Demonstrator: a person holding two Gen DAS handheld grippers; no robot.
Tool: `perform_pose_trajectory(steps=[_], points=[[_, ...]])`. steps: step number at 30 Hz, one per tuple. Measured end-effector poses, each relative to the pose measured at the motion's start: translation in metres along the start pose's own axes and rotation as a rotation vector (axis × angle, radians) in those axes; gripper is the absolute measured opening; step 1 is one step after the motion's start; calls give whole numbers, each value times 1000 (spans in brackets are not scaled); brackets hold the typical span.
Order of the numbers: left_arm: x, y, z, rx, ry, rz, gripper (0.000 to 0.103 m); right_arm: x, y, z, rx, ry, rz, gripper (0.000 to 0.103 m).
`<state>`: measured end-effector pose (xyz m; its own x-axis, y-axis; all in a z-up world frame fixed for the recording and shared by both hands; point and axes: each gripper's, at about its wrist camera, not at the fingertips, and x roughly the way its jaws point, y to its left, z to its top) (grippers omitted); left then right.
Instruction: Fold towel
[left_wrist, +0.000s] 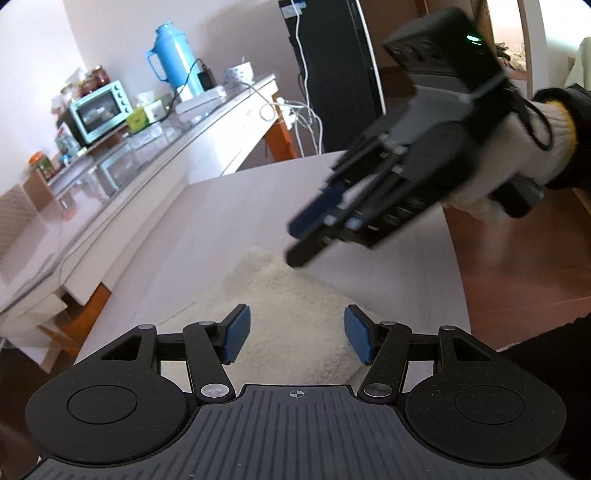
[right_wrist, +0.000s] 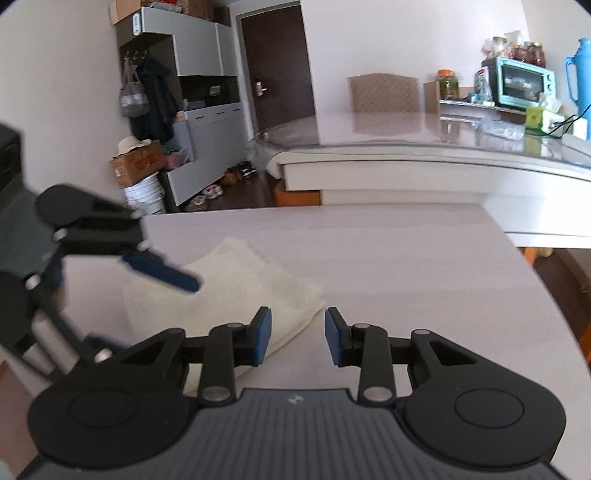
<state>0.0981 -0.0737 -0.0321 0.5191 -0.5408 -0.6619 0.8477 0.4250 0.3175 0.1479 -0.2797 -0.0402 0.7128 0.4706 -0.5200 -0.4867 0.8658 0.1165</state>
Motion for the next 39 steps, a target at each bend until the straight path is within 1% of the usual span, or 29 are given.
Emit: perform_pose_trajectory(steps=[5,8,10,12,14,16,17,18,19,21,22,24,25,26,28,30,34,36,37,39], points=[[2,-4,0,-9,-4,28,58,21,-1,7,-65,49,-22,35],[1,-6,-2,-27,-8,31,51,29,2,8,-97,69,-30,36],[1,-7,-3,-56,-9,35,49,33,4,10,-115,76,-40,40],[1,-9,-2,-59,-9,40,44,35,5,10,-119,77,-40,41],[1,-9,-1,-58,-10,46,44,37,5,10,-128,73,-45,45],[1,-10,-1,-62,-11,58,44,37,5,10,-129,73,-41,45],[0,-10,-1,-63,-13,60,46,37,4,10,-129,69,-38,44],[-1,-10,-1,-59,-22,70,54,33,5,10,-129,56,-34,40],[-5,-8,-2,-71,-34,81,56,28,6,10,-128,40,-29,37],[-14,-2,-4,-104,-48,105,56,18,8,11,-123,10,-21,36],[-20,2,-7,-105,-40,135,57,11,10,11,-117,-3,-15,36],[-25,5,-14,-105,-17,162,58,-2,17,12,-108,-26,2,36],[-28,9,-20,-119,-3,188,58,-5,20,12,-107,-29,10,37],[-29,9,-21,-119,1,191,59,-8,25,10,-105,-29,28,36],[-28,9,-30,-111,37,216,59,-15,38,6,-101,-24,74,36],[-26,6,-35,-103,46,233,58,-16,50,0,-106,-11,107,36],[-32,5,-33,-145,27,249,59,-14,65,-8,-135,19,137,36],[-38,6,-34,-169,23,262,64,-17,70,-10,-146,19,147,36],[-39,6,-35,-170,29,271,64,-19,72,-10,-157,18,149,36],[-42,7,-39,-191,40,285,65,-19,76,-11,-178,24,148,32]])
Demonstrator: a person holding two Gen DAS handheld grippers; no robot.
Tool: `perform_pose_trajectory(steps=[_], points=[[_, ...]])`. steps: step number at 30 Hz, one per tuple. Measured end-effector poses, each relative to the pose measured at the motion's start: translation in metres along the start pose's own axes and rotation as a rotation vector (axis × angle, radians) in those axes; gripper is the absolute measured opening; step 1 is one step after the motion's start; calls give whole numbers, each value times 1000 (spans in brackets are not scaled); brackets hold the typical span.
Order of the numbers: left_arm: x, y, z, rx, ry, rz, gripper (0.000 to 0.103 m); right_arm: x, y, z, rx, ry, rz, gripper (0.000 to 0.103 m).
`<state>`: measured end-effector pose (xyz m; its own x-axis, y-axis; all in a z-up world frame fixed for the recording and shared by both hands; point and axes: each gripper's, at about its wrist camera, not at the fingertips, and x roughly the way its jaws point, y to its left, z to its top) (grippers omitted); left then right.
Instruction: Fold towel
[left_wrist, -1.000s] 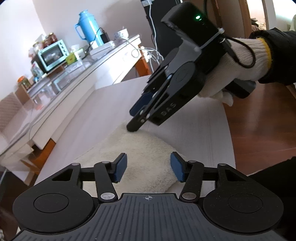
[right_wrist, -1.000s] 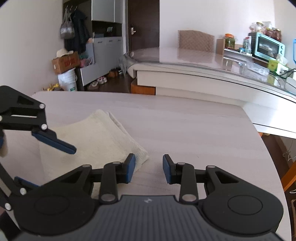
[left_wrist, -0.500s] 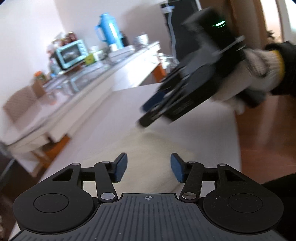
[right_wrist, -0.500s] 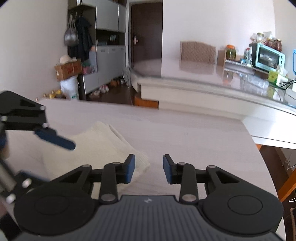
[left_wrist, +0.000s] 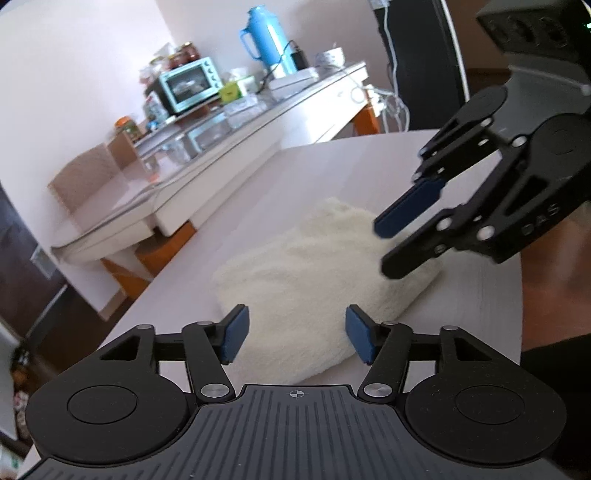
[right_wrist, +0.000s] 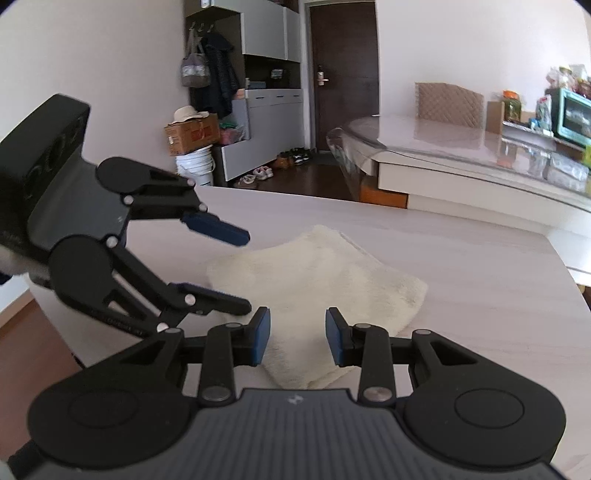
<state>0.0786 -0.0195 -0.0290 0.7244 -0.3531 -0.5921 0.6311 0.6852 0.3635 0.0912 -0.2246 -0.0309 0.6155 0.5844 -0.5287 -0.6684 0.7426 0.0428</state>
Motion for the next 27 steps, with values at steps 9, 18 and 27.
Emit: perform_pose_trajectory(steps=[9,18,27], points=[[-8,2,-15,-118,17,18,65,8,5,-8,-72,62,10,29],[0,26,-16,-159,72,121,66,6,14,-4,-67,49,12,29],[-20,12,-30,-249,97,120,65,5,-2,-7,-77,70,43,28]])
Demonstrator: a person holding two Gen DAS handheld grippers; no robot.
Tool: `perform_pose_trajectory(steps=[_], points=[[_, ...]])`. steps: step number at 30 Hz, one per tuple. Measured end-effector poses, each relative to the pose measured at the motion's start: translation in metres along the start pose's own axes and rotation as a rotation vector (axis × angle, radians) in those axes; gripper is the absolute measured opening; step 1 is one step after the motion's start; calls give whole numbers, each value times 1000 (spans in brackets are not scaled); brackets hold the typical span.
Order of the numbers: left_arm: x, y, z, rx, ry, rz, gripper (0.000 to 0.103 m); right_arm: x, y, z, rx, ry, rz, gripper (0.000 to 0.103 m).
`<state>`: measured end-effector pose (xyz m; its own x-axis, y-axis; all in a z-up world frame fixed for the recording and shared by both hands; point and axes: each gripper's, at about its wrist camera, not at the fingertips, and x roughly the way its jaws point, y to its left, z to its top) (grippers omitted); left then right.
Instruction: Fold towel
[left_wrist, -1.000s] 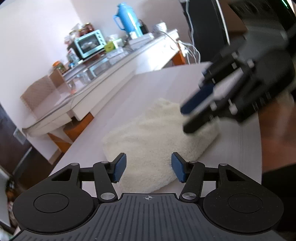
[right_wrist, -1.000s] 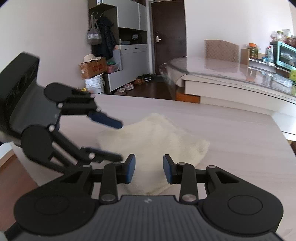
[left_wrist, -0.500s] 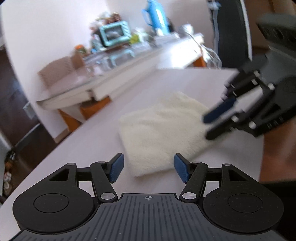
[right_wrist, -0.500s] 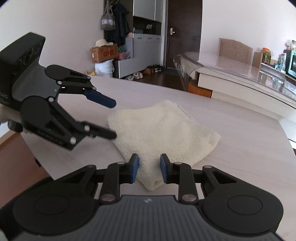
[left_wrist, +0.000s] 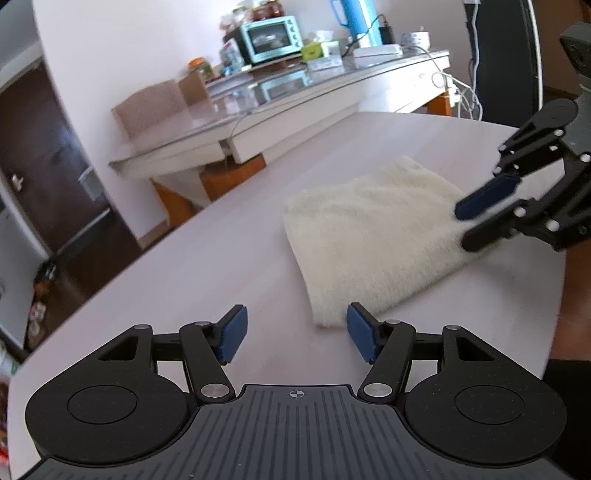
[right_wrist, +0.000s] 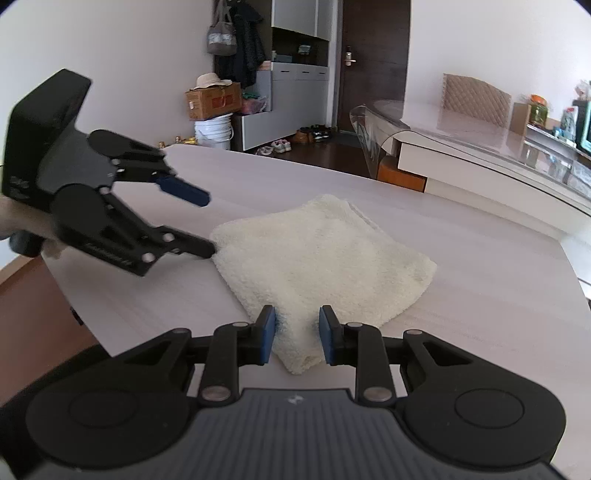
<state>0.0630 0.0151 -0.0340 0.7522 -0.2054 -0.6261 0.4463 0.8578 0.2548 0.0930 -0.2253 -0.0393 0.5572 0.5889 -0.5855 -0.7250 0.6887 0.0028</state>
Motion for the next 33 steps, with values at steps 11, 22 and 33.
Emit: perform_pose_trajectory(steps=[11,22,33], points=[[9,18,24,-40,-48,48,66,-14,-10,1,114,-57,-80,30],[12,1,10,-59,-4,75,66,11,-18,6,44,13,-97,29],[6,-4,9,-121,25,109,71,10,-20,16,43,-6,-84,30]])
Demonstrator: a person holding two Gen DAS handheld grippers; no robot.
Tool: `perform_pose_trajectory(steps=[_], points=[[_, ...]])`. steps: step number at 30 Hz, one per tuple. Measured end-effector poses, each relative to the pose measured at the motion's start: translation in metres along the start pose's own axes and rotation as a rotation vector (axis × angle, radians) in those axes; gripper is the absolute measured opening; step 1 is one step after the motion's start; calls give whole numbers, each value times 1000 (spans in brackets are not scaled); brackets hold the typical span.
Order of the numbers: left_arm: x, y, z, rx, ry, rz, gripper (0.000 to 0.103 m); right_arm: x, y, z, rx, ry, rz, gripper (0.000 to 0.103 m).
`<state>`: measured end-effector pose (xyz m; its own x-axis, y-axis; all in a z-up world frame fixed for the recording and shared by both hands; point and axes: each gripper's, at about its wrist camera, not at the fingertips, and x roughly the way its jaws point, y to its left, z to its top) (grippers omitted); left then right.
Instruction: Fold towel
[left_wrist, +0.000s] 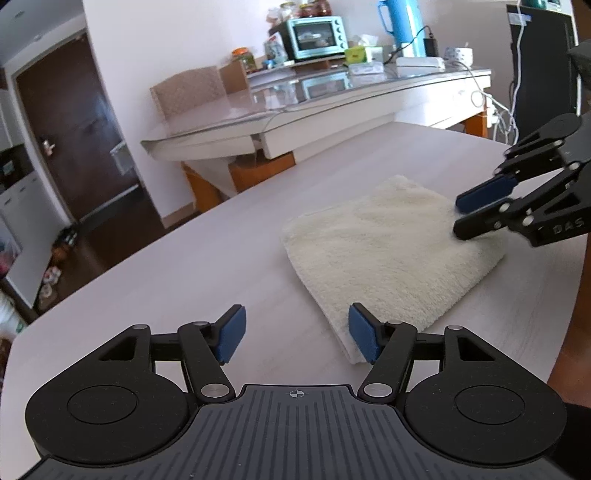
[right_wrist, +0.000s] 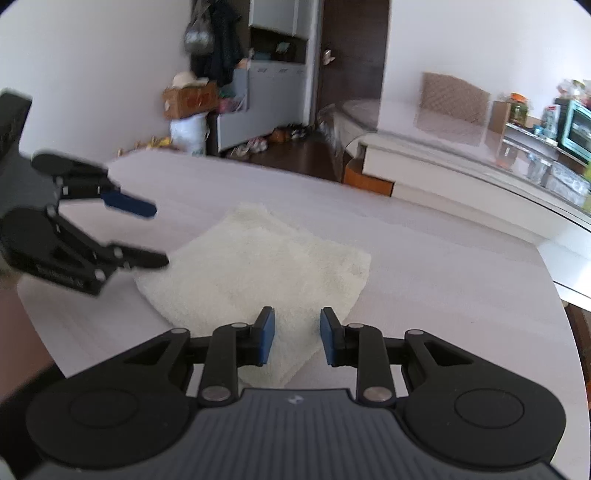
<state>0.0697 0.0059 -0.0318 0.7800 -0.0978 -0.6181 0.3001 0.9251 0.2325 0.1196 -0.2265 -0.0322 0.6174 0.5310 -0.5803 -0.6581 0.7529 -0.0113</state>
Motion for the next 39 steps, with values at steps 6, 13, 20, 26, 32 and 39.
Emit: perform_pose_trajectory(steps=[6,13,20,26,32,39], points=[[-1,-5,2,-17,13,38,71,-2,9,-5,50,-4,-3,30],[-2,-6,2,-32,17,58,76,0,11,-8,77,6,-18,31],[-6,6,8,-72,-24,54,80,-6,11,-6,83,-25,-25,31],[9,21,38,-18,-75,8,80,-3,13,1,82,-31,-1,31],[48,30,55,12,-72,-42,80,3,17,8,91,-31,29,32],[90,38,65,11,-31,-78,80,13,13,3,103,1,40,33]])
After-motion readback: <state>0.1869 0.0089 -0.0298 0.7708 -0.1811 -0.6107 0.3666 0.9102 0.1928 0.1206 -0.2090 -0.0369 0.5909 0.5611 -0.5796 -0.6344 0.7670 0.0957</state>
